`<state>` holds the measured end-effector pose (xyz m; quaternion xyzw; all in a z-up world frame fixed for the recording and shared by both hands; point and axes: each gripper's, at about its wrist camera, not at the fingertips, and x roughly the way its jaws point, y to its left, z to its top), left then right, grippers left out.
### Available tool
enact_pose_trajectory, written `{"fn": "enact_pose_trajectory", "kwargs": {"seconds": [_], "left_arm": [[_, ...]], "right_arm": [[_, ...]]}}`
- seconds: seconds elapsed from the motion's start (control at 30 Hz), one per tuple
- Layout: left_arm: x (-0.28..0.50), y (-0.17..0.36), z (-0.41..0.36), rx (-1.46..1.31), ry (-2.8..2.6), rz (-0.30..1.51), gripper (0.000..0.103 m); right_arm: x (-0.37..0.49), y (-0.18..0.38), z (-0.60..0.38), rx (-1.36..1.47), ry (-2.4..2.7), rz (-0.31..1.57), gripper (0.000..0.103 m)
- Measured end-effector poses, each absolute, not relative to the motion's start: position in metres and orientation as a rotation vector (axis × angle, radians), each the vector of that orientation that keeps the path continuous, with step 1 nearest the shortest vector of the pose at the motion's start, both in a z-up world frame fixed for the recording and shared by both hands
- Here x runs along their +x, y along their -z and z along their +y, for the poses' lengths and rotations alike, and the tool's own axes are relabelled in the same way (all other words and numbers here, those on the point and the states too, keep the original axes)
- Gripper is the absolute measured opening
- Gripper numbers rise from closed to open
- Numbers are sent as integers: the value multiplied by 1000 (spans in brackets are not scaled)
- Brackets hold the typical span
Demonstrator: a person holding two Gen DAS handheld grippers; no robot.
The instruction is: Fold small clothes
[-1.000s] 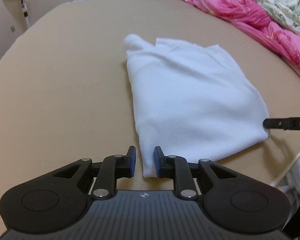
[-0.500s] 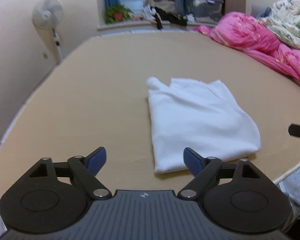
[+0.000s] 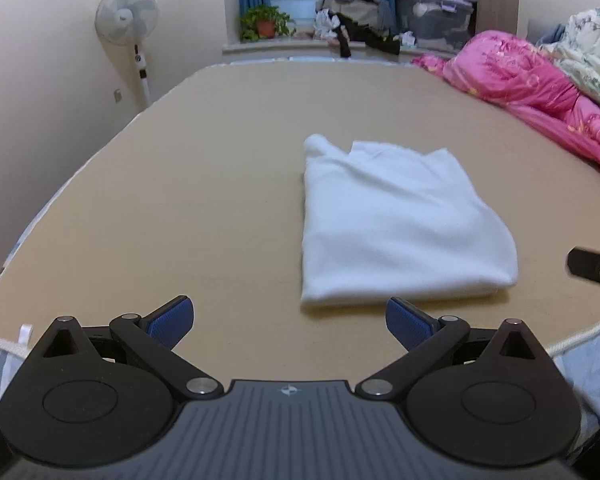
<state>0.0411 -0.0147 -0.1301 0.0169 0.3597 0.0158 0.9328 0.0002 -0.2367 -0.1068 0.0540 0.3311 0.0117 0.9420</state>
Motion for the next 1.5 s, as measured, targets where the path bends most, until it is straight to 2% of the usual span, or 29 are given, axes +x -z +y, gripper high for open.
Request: {"fn": "enact_pose_trajectory", "kwargs": {"seconds": [1.5], "left_arm": [[62,141,-23,15,-6,743,102]], "right_arm": [[17,121,-216,48,-20,695,95]]}}
